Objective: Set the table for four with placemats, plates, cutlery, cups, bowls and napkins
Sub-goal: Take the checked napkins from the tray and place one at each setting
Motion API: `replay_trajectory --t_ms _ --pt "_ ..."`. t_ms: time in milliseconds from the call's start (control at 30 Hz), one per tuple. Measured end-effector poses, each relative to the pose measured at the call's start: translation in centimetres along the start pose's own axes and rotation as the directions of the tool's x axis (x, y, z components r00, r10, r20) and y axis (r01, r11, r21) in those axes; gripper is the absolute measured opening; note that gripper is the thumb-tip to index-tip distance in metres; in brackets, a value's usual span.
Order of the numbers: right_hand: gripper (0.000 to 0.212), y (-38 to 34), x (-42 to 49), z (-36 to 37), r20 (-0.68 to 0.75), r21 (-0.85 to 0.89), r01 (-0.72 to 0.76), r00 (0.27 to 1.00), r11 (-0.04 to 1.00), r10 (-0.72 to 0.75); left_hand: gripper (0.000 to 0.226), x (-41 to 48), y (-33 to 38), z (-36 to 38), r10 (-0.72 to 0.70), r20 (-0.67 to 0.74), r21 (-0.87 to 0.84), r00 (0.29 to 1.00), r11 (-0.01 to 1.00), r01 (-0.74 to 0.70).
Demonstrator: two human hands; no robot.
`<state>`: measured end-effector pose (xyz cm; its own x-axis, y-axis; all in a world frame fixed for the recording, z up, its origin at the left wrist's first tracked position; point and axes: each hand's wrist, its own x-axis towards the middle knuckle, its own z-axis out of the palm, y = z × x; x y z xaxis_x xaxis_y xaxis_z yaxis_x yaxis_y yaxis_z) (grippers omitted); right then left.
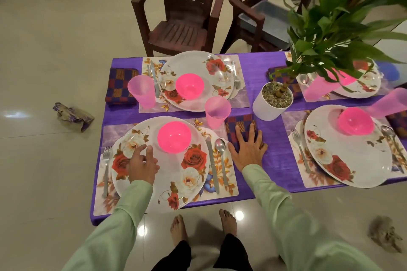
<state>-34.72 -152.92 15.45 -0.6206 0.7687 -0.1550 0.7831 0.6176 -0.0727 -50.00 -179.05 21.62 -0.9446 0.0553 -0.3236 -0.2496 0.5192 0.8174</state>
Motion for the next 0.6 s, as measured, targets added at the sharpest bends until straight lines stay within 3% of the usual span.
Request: replay_trajectory --t_ms 433,600 --pt "0.079 0.5 0.5 -1.2 0.070 0.034 0.016 0.997 0.999 -0.018 0.036 -1.7 0.5 -1.3 0.002 -0.025 -0.052 1.000 0.999 -0.003" --pt "0.073 -0.1 -2.1 -3.5 -0.179 0.194 0.168 0.975 0.966 -0.134 0.037 -3.1 1.4 -2.2 0.003 -0.069 -0.073 0.998 0.997 -0.008"
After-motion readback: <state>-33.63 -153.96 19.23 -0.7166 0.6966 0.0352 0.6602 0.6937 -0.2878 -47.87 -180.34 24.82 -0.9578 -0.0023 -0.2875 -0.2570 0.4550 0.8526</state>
